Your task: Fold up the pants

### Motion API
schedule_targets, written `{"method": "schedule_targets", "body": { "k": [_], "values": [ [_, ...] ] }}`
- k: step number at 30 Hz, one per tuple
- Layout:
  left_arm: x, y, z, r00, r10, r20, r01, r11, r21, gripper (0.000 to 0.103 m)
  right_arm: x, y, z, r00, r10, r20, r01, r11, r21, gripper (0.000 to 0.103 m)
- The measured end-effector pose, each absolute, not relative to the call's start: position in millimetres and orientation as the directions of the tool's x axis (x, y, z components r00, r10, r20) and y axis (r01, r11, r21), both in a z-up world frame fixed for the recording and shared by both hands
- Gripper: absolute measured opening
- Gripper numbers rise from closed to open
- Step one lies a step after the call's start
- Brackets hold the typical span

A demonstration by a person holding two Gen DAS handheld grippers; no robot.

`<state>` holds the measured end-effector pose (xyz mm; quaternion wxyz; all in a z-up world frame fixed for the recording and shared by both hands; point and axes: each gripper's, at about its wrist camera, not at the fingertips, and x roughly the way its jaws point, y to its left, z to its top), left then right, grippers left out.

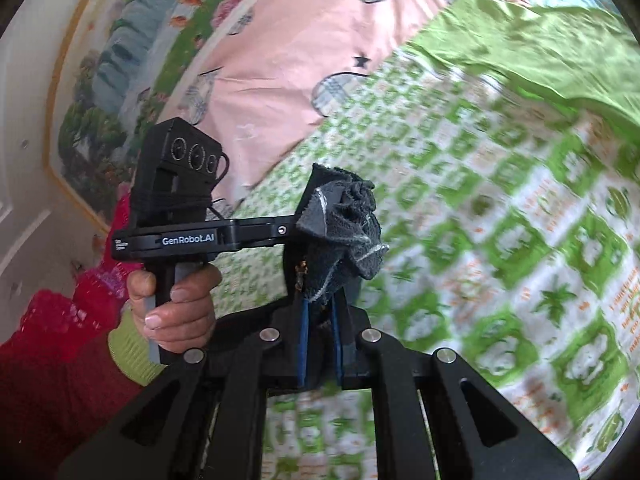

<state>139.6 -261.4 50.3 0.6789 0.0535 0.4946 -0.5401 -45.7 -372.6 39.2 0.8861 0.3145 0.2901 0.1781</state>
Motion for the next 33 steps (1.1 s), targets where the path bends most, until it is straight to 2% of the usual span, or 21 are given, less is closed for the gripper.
{"method": "schedule_targets", "body": {
  "k": [6, 11, 21, 27, 33],
  "values": [
    [125, -191, 87, 0.026, -0.742, -0.67, 0.768, 0.444, -0.462, 0.011, -39, -321, 63, 0.704, 0.606, -0.37, -0.3, 0.726, 0.619, 0.011],
    [114, -130, 88, 0.124, -0.752, -0.647, 0.721, 0.516, -0.462, 0.011, -26, -276, 58, 0.641, 0.653, -0.404, -0.366, 0.722, 0.587, 0.011],
    [105, -51, 37, 0.218, -0.738, -0.639, 0.575, 0.626, -0.527, 0.011, -8, -210, 30, 0.527, 0.662, -0.533, -0.417, 0.748, 0.516, 0.011],
    [100, -15, -3, 0.248, -0.722, -0.645, 0.459, 0.675, -0.578, 0.01, -2, -178, 11, 0.454, 0.609, -0.65, -0.454, 0.786, 0.419, 0.012],
    [97, 0, -22, 0.269, -0.704, -0.658, 0.404, 0.702, -0.586, 0.008, 3, -160, -4, 0.416, 0.572, -0.707, -0.471, 0.8, 0.37, 0.015]
  ]
}}
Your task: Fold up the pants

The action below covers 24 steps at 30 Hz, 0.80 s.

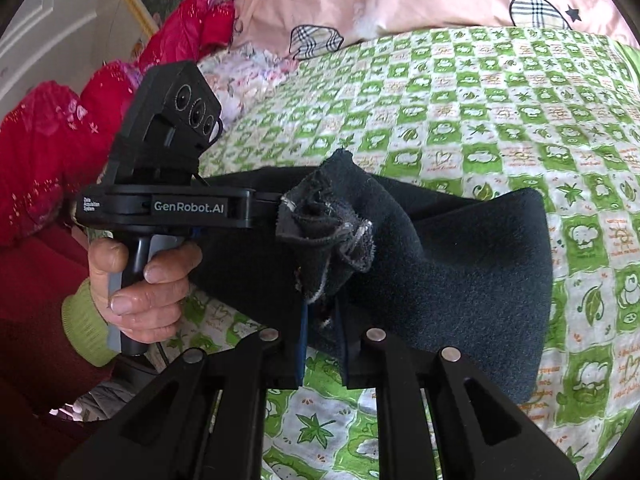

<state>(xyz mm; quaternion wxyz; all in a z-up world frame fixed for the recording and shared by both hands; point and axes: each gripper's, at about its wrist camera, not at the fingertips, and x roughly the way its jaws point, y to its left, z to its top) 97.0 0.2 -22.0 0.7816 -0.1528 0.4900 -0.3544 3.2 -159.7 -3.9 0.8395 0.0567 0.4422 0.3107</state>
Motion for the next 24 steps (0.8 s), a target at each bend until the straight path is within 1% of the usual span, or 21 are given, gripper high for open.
{"method": "schedule_targets", "body": {
  "k": [8, 10, 12, 15, 20, 22, 24],
  "values": [
    [89, 15, -26, 0.301, -0.695, -0.653, 0.35, 0.717, -0.602, 0.011, 8, -155, -9, 0.391, 0.577, -0.717, -0.473, 0.794, 0.382, 0.021],
    [85, 21, -23, 0.32, -0.69, -0.649, 0.337, 0.723, -0.603, 0.011, 7, -155, -11, 0.382, 0.586, -0.715, -0.477, 0.787, 0.39, 0.026],
    [80, 27, -19, 0.348, -0.674, -0.652, 0.321, 0.738, -0.593, 0.011, 6, -154, -12, 0.363, 0.607, -0.707, -0.486, 0.771, 0.412, 0.035],
    [73, 37, -14, 0.388, -0.65, -0.653, 0.293, 0.759, -0.581, 0.012, 3, -149, -12, 0.347, 0.616, -0.707, -0.502, 0.759, 0.414, 0.037],
    [57, 59, -7, 0.447, -0.619, -0.645, 0.231, 0.777, -0.586, 0.021, -1, -147, -5, 0.325, 0.649, -0.688, -0.52, 0.73, 0.443, 0.037],
    [48, 69, -4, 0.472, -0.6, -0.646, 0.204, 0.787, -0.582, 0.029, -2, -144, 3, 0.316, 0.671, -0.671, -0.546, 0.707, 0.45, 0.037],
    [39, 78, -2, 0.496, -0.58, -0.646, 0.171, 0.795, -0.583, 0.034, -4, -142, 11, 0.319, 0.684, -0.656, -0.567, 0.692, 0.447, 0.038]
  ]
}}
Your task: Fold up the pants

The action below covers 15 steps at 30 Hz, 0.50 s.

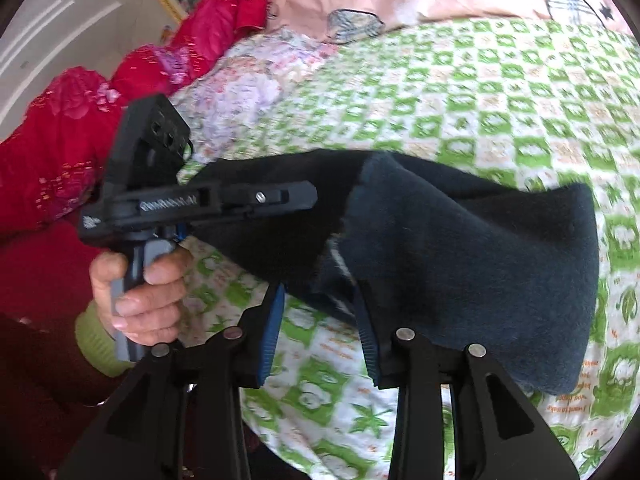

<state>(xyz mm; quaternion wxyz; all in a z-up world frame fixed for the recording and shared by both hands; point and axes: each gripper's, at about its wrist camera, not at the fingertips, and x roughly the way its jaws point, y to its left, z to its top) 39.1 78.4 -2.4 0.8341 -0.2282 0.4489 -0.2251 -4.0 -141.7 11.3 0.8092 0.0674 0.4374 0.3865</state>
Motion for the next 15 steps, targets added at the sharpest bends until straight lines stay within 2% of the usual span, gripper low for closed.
{"method": "schedule_targets", "body": {
  "k": [6, 15],
  "values": [
    [14, 109, 3, 0.56, -0.52, -0.645, 0.079, 0.808, -0.583, 0.038, 5, -139, 30, 0.334, 0.726, -0.601, -0.59, 0.658, 0.468, 0.04],
    [-26, 154, 4, 0.621, -0.418, -0.663, -0.057, 0.82, -0.57, 0.04, 40, -106, 36, 0.311, 0.724, -0.616, -0.612, 0.648, 0.452, 0.041]
  ]
}}
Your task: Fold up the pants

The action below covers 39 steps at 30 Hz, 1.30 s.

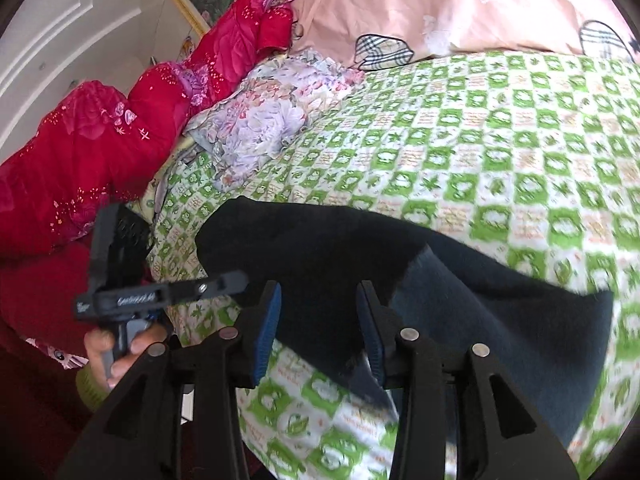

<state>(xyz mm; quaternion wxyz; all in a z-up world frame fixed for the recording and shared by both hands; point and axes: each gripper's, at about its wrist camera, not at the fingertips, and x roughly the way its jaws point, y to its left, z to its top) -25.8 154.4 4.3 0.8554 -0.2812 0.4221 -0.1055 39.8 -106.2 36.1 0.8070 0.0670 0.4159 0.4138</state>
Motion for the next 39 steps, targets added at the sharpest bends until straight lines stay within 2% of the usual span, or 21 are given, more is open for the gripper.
{"method": "schedule_targets", "body": {
  "k": [11, 22, 26, 39],
  "values": [
    [-68, 230, 1, 0.674, -0.291, -0.679, -0.25, 0.776, -0.58, 0.04, 63, -41, 42, 0.234, 0.745, -0.625, -0.692, 0.579, 0.431, 0.046],
    [-69, 277, -6, 0.681, -0.202, -0.704, -0.376, 0.728, -0.573, 0.047, 84, 30, 41, 0.157, 0.726, -0.669, -0.754, 0.526, 0.394, 0.051],
    [-66, 283, -15, 0.674, -0.206, -0.71, -0.403, 0.703, -0.586, 0.048, 92, 62, 35, 0.114, 0.703, -0.702, -0.784, 0.498, 0.372, 0.054],
    [-48, 296, -43, 0.669, -0.267, -0.694, -0.447, 0.601, -0.662, 0.054, 143, 175, -2, -0.056, 0.589, -0.806, -0.893, 0.332, 0.305, 0.056]
  ]
}}
